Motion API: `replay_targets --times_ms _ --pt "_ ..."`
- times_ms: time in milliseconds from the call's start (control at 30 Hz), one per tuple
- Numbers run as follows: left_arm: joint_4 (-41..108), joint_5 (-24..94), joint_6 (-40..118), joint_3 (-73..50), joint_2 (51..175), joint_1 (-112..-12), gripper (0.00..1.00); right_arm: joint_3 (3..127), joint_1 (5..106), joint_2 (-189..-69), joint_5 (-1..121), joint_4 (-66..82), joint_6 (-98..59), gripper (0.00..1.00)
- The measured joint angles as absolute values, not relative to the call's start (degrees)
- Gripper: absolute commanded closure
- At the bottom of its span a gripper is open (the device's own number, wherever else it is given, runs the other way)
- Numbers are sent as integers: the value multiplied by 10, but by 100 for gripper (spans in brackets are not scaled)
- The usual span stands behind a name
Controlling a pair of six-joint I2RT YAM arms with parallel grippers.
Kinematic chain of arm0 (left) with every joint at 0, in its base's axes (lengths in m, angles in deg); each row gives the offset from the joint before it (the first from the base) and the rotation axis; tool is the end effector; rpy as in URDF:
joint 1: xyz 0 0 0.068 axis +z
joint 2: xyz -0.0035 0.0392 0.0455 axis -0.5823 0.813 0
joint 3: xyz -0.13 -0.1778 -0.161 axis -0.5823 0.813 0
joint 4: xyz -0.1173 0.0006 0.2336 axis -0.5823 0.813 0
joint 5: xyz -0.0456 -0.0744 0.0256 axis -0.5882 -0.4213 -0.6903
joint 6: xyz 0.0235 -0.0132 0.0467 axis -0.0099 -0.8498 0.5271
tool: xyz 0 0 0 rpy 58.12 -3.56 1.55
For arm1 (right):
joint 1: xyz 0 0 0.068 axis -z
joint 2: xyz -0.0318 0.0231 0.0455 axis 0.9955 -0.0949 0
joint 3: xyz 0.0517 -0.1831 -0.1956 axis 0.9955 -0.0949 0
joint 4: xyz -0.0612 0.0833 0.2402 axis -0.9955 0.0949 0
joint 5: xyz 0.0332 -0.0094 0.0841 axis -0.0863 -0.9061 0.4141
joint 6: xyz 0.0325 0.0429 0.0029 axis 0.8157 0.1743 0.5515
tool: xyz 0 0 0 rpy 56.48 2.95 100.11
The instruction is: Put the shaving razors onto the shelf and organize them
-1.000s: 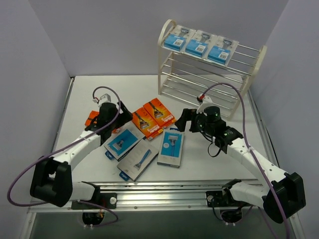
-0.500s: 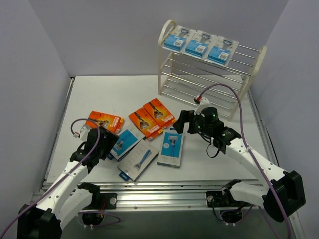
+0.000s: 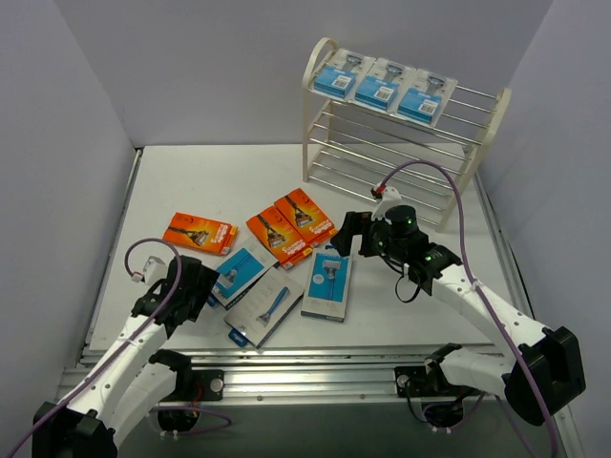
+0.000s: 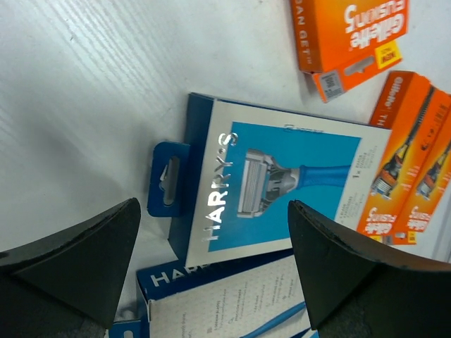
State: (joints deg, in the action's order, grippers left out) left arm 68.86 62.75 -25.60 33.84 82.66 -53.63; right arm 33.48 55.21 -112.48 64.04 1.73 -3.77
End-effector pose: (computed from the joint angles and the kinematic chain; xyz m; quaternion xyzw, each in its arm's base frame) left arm 0.1479 -0.0357 0.1968 -0.4980 0.7886 -0.1265 0.3377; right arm 0.2255 0.1347 0.2938 -0.1073 0.7855 0.3346 0.5095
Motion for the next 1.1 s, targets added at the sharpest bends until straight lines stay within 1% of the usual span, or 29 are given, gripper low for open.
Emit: replay_targets --times_ms 233,567,933,1100 --pt "660 629 -258 355 886 -537 6 335 552 -1125 640 17 -38 1" --pt "517 630 -227 362 961 -538 6 335 552 -1125 640 17 -38 1" --pt "420 618 -161 327 1079 -539 6 335 552 -1134 635 18 -38 1" --pt "400 608 -137 310 1096 -539 6 335 552 -1141 634 18 -38 1"
